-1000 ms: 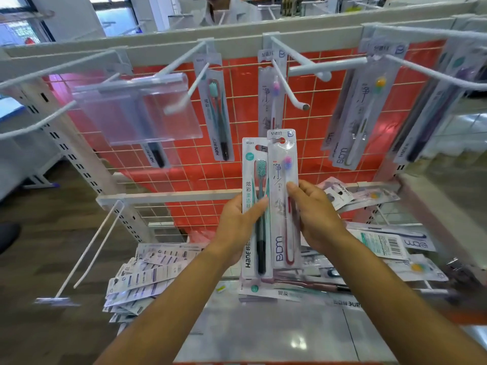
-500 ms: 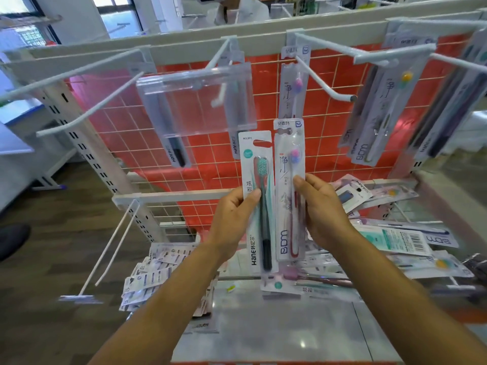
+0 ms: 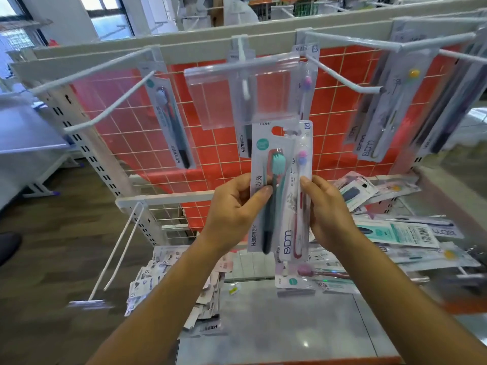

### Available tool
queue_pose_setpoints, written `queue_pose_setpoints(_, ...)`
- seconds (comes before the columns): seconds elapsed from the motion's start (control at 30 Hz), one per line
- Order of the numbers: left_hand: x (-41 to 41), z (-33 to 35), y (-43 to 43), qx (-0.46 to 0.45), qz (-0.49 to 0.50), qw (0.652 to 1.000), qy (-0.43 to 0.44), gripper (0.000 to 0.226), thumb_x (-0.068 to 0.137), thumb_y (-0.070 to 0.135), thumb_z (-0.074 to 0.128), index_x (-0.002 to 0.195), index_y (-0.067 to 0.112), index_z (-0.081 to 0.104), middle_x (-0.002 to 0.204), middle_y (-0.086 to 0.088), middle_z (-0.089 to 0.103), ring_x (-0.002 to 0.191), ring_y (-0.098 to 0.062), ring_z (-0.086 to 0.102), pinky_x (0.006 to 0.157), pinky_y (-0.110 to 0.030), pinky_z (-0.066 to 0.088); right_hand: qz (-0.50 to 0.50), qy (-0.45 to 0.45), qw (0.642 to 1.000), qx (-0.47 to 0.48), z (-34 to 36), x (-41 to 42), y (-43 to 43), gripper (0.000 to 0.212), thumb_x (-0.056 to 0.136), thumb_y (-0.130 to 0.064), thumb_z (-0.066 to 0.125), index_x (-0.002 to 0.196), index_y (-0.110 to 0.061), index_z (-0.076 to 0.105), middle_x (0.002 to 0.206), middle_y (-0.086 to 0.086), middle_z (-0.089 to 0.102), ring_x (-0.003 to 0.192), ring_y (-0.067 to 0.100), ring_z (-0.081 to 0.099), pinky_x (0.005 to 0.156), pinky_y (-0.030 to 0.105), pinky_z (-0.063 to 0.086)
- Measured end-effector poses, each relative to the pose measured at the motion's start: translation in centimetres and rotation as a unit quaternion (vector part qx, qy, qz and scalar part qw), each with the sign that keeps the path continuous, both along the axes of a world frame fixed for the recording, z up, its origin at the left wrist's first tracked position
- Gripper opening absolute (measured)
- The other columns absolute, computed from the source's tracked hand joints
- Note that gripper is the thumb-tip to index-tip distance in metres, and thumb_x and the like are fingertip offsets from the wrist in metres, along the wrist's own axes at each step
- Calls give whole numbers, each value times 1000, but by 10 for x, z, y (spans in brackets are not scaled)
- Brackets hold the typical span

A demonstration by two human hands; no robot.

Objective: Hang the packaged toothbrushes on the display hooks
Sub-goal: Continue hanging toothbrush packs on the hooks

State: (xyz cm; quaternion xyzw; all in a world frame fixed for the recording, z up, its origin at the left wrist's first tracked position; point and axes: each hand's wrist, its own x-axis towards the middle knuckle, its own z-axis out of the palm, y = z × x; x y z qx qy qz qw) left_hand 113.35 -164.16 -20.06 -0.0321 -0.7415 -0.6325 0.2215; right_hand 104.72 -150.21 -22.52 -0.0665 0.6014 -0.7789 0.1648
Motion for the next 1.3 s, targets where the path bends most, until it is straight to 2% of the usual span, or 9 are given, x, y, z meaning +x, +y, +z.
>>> queue_pose_setpoints(0.13, 6, 11, -2, -31, -10, 998, 46, 19, 88, 15, 60, 99, 29, 67, 91, 16, 73, 87, -8, 68, 75, -22, 57, -2, -7, 1000, -13, -1, 2, -3, 24, 101, -16, 45, 112, -3, 62, 111, 20, 69, 105, 37, 65, 96, 53, 50)
queue_pose_setpoints(0.37, 14, 20, -4, -51, -14, 990, 131, 18, 88, 13, 61, 103, 20, 69, 95, 23, 71, 88, -3, 69, 74, -17, 55, 4, 5, 1000, -6, -1, 3, -7, 26, 101, -16, 44, 109, -3, 65, 107, 21, 70, 103, 39, 65, 94, 52, 51)
queue_pose_setpoints(0.53, 16, 28, -5, -43, 13, 988, 147, 19, 89, 18, 58, 105, 21, 67, 81, -2, 70, 63, -14, 58, 56, -21, 49, 19, 6, 1000, 2, -1, 3, -9, 24, 102, -19, 44, 106, -12, 67, 104, 15, 72, 101, 33, 68, 92, 49, 53)
queue_pose_setpoints(0.73, 14, 27, -5, -29, 21, 991, 130, 18, 88, 21, 58, 100, 16, 71, 87, 8, 70, 75, -23, 65, 65, -33, 56, 24, 7, 1000, 8, -3, 2, -9, 25, 102, -21, 44, 107, -11, 67, 105, 17, 71, 102, 36, 67, 92, 50, 53)
queue_pose_setpoints(0.9, 16, 19, -6, -24, 33, 989, 141, 16, 88, 20, 58, 87, 10, 71, 88, -27, 62, 73, -51, 53, 59, -59, 47, 21, 9, 1000, 18, -4, 1, -8, 24, 102, -23, 45, 109, -13, 66, 104, 14, 72, 100, 33, 68, 88, 47, 55)
queue_pose_setpoints(1.0, 16, 22, -6, -25, 45, 988, 142, 15, 88, 19, 58, 94, 14, 71, 87, -18, 66, 74, -48, 55, 62, -58, 48, 18, 11, 1000, 18, -5, 1, -8, 24, 102, -22, 45, 109, -14, 66, 104, 14, 72, 100, 32, 68, 85, 44, 56)
queue_pose_setpoints(1.13, 15, 23, -6, -9, 36, 990, 139, 20, 87, 19, 58, 100, 13, 73, 91, 7, 73, 80, -24, 67, 70, -44, 56, 22, 14, 1000, 18, -6, 1, -9, 23, 102, -22, 45, 105, -17, 67, 101, 10, 73, 96, 28, 70, 83, 42, 56)
queue_pose_setpoints(1.23, 14, 24, -8, 4, 38, 988, 150, 18, 87, 21, 59, 96, 15, 74, 83, -19, 68, 70, -53, 53, 57, -62, 46, 20, 12, 1000, 15, -6, 0, -10, 24, 102, -22, 45, 102, -17, 68, 99, 9, 74, 92, 26, 70, 78, 38, 56)
queue_pose_setpoints(1.3, 13, 25, -10, 1, 43, 988, 148, 19, 88, 21, 59, 99, 13, 72, 82, -31, 61, 67, -58, 48, 54, -65, 42, 20, 10, 1000, 12, -6, 0, -10, 24, 102, -21, 45, 101, -18, 68, 97, 8, 74, 90, 24, 70, 75, 36, 55)
